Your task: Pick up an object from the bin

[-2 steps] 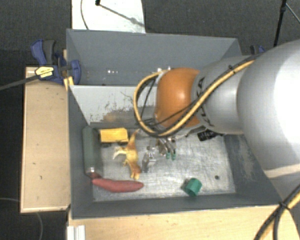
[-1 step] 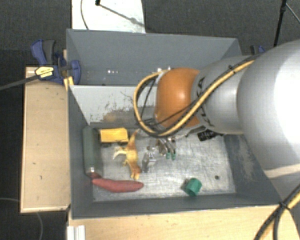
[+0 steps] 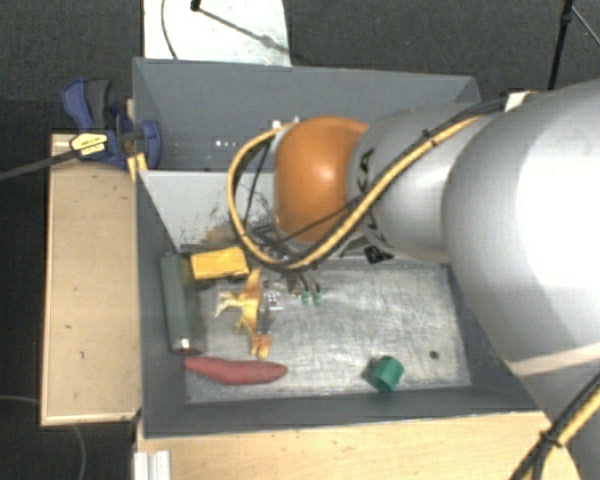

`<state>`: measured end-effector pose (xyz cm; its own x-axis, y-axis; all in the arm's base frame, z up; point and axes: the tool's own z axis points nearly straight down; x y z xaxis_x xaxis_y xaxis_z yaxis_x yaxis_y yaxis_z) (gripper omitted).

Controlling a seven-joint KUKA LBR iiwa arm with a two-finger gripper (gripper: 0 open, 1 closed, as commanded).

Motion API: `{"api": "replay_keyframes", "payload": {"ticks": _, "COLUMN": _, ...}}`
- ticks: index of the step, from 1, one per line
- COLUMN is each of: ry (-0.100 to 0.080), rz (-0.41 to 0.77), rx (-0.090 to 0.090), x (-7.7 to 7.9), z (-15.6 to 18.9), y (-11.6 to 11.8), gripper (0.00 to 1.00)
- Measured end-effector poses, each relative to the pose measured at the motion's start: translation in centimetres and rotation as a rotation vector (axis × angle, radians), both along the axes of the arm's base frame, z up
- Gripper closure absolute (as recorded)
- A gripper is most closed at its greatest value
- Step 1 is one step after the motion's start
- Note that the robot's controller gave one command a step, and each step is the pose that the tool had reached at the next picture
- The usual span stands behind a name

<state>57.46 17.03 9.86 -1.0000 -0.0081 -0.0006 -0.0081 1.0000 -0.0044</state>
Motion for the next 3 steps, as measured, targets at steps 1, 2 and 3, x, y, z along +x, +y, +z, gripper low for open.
{"api": "replay_keyframes", "payload": {"ticks": 1, "ry": -0.008, "rz": -0.076, "rx": 0.006, "x": 0.2, "z": -2.5, "y": 3.4, "gripper": 1.0}}
{"api": "replay_keyframes", "payload": {"ticks": 2, "ry": -0.008, "rz": -0.075, "rx": 0.006, "x": 0.2, "z": -2.5, "y": 3.4, "gripper": 1.0}}
{"api": "replay_keyframes", "payload": {"ticks": 3, "ry": -0.003, "rz": -0.07, "rx": 0.006, "x": 0.5, "z": 11.7, "y": 4.2, "gripper": 1.0}}
